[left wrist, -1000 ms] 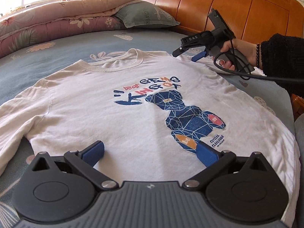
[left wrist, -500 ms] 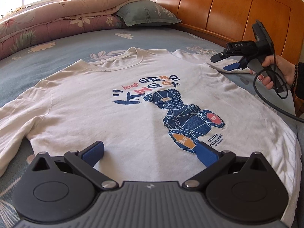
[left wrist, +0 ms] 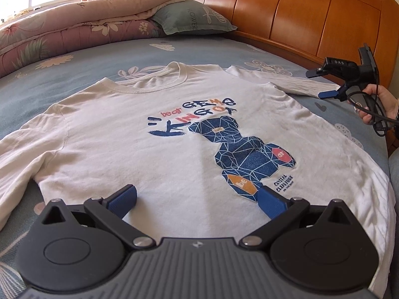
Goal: Fold clothes
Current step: 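Move the right gripper along the sleeve toward its cuff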
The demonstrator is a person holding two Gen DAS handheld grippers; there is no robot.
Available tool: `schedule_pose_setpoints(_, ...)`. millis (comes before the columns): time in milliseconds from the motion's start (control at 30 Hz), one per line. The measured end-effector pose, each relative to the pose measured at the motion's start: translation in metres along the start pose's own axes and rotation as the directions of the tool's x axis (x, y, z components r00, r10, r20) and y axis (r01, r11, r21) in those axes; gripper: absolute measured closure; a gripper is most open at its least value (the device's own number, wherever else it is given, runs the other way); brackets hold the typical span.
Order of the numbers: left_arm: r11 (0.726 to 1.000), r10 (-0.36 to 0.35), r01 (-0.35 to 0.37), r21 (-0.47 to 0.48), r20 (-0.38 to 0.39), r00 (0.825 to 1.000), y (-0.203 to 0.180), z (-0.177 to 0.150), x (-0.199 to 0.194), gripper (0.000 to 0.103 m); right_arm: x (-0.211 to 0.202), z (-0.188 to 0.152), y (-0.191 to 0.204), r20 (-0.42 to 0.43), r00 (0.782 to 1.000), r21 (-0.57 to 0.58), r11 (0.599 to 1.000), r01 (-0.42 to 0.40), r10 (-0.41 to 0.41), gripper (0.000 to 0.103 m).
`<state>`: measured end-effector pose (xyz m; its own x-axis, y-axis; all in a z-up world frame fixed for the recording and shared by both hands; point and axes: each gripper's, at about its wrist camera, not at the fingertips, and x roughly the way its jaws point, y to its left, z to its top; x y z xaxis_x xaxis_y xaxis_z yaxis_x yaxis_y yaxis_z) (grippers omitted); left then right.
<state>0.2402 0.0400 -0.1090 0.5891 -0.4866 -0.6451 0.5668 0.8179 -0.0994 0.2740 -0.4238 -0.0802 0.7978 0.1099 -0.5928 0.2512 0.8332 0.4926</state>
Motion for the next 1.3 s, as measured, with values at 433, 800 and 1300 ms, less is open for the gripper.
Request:
schedule_pose_setpoints(433, 1.0, 0.005, -0.005, 0.009, 0.004, 1.0, -0.001, -0.001, 0.001, 0.001, 0.024, 0.066, -0.04, 0.02, 0.957, -0.003, 0.958, 0.288, -0.288, 0.0)
schedule_pose_setpoints(800, 1.0, 0.011, -0.011, 0.012, 0.002, 1.0, -0.002, 0.0, 0.002, 0.001, 0.001, 0.044, -0.003, 0.006, 0.981, -0.125, 0.973, 0.192, -0.192, 0.0)
schedule_pose_setpoints(1300, 1.0, 0.009, -0.008, 0.011, -0.002, 1.0, -0.001, 0.0, 0.001, 0.001, -0.025, 0.041, -0.024, 0.046, 0.984, -0.045, 0.983, 0.176, -0.174, 0.0)
